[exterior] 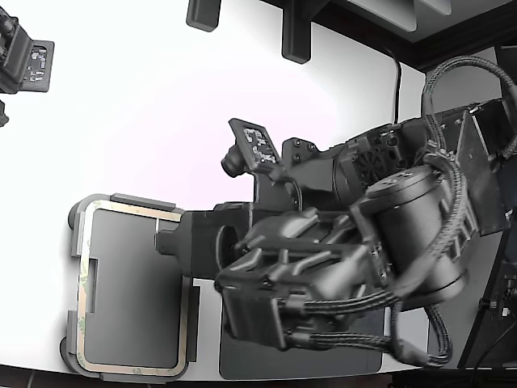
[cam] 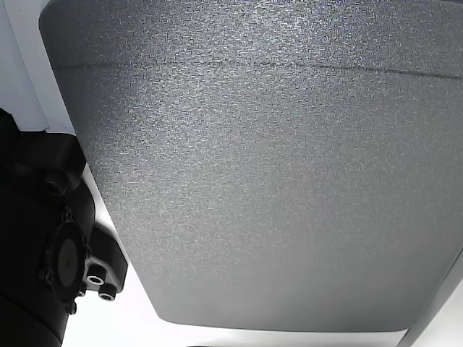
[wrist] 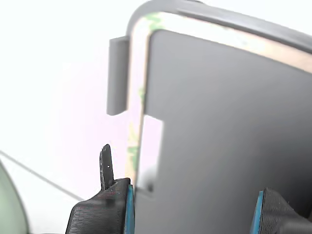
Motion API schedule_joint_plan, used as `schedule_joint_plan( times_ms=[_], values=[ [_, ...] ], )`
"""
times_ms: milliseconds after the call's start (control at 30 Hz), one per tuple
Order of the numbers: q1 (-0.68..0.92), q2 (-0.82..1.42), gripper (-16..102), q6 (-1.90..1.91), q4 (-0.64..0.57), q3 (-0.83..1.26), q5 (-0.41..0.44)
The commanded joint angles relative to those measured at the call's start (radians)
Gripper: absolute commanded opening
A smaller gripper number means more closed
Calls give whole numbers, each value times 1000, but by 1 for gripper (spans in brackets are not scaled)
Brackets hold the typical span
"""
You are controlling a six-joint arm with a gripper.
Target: Grab top frame and put it into gray box.
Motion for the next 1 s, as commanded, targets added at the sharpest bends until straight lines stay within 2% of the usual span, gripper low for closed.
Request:
schedule_joint_plan(
  times_ms=[0, 67, 167, 300, 367, 567, 800, 967],
  values=[
    [-9, 207, 100, -565, -209, 199, 147],
    [-34, 316, 100, -779, -285, 322, 164],
    [-109, 518, 100, -1066, -400, 529, 137],
    [-255, 782, 100, -1371, -486, 778, 31],
    [-333, 910, 100, -1468, -499, 888, -35],
    [-489, 1186, 100, -1671, -506, 1111, -155],
    [-499, 1443, 100, -1724, -520, 1381, -170],
    [-489, 1448, 100, -1700, -515, 1387, -129]
  ],
)
